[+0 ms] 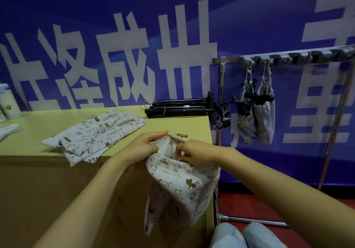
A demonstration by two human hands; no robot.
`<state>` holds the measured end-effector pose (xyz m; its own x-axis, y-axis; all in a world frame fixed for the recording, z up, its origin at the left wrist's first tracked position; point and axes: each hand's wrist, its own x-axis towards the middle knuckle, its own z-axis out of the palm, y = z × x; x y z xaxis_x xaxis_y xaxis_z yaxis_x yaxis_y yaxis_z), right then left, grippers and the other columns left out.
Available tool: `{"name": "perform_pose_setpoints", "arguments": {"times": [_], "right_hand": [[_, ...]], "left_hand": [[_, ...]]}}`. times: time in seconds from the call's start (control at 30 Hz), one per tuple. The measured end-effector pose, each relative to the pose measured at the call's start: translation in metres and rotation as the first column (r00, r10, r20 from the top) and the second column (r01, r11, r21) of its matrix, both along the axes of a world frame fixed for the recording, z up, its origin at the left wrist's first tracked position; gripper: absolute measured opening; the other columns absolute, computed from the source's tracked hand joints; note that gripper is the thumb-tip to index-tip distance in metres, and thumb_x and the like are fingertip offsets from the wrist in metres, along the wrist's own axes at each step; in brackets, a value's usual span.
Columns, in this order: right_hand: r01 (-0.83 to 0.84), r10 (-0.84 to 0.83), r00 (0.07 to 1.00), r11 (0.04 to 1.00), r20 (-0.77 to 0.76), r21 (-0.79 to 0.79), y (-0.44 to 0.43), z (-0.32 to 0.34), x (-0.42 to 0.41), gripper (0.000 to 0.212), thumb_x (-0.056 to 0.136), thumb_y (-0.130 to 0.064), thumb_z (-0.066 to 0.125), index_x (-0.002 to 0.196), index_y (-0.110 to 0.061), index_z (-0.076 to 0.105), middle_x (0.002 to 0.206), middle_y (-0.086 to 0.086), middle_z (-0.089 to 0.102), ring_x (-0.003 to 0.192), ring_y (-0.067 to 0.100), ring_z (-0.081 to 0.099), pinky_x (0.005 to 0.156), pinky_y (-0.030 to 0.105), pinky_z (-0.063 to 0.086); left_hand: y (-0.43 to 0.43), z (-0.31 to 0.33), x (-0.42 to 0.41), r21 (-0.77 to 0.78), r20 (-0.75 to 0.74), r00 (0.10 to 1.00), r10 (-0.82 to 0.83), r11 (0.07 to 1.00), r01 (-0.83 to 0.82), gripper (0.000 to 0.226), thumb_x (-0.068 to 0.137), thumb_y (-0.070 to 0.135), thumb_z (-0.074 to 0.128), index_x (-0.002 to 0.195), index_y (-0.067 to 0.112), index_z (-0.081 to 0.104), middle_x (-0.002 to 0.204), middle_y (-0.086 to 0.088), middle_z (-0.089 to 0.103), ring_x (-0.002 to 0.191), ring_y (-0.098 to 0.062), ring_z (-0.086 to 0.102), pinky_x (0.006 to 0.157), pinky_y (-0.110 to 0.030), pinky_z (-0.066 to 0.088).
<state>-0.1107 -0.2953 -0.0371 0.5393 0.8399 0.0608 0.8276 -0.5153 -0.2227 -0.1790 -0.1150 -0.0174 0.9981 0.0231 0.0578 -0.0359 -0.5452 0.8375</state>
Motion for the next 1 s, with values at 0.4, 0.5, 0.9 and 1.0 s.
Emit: {"name": "perform_pose_setpoints", "arguments": {"times": [0.4,0.5,0.9,1.0], "right_hand": [[0.449,-0.063,0.858,0.572,-0.510,0.686,0.024,0.007,0.063,0.017,0.097,-0.019,0.051,0.087,-0.009,0.062,0.069,0.006,0.064,0.048,0.008,0.056,0.047,0.019,0.041],[0.469,-0.208,0.876,0.576,-0.436,0.669,0.035,0.002,0.099,0.014,0.096,-0.021,0.054,0.087,-0.014,0.062,0.073,0.000,0.065,0.061,0.011,0.058,0.059,0.023,0.044],[0.458,-0.482,0.865,0.872,0.141,0.171,0.055,-0.001,0.220,0.048,0.098,-0.017,0.046,0.144,-0.015,0.035,0.148,0.008,0.040,0.134,0.030,0.040,0.108,0.048,0.036],[0.472,-0.489,0.862,0.870,0.136,0.141,0.061,-0.010,0.235,0.052,0.097,-0.012,0.045,0.147,-0.015,0.029,0.150,0.009,0.037,0.139,0.030,0.031,0.114,0.048,0.023]], "left_hand": [[0.008,-0.021,0.043,-0.288,0.029,0.994,0.105,0.953,-0.092,0.067,0.079,-0.019,0.037,0.126,0.024,0.058,0.129,-0.003,0.057,0.098,-0.020,0.061,0.089,-0.047,0.048],[0.005,-0.020,0.056,-0.350,0.012,0.993,0.120,0.931,-0.108,0.065,0.081,-0.020,0.035,0.128,0.019,0.057,0.128,-0.004,0.056,0.100,-0.012,0.060,0.088,-0.036,0.052],[0.016,-0.029,0.088,-0.527,-0.018,0.994,0.108,0.844,-0.102,0.063,0.079,-0.024,0.034,0.120,0.016,0.062,0.118,-0.002,0.063,0.105,-0.015,0.063,0.077,-0.020,0.056],[0.018,-0.032,0.092,-0.545,-0.051,0.995,0.087,0.832,-0.101,0.063,0.079,-0.024,0.034,0.120,0.015,0.063,0.118,-0.004,0.064,0.105,-0.018,0.064,0.070,-0.020,0.057]]}}
